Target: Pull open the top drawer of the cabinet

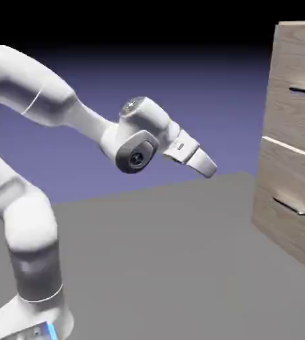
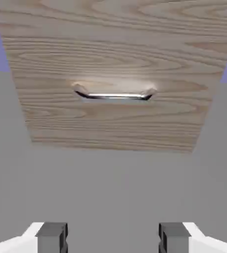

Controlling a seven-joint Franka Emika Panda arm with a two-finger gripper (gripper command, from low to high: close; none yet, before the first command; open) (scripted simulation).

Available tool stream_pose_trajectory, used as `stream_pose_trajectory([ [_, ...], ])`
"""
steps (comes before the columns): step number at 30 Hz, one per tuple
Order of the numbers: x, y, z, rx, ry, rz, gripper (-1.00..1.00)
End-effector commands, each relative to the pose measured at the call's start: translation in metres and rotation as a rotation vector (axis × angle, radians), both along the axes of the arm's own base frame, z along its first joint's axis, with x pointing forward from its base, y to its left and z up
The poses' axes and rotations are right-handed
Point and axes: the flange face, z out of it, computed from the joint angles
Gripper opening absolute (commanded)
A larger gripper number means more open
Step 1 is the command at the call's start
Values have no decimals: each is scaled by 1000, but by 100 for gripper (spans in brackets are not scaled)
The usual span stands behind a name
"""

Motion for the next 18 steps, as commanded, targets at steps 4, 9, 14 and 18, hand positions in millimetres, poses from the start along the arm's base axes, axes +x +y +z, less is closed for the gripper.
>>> stream_pose_trajectory([
  [4,15,-12,36,37,-73,-94,0],
  [9,31,-19,76,93,-161,-191,0],
  [14,47,-21,106,161,-241,-268,0],
  [18,62,-19,124,224,-298,-316,0],
])
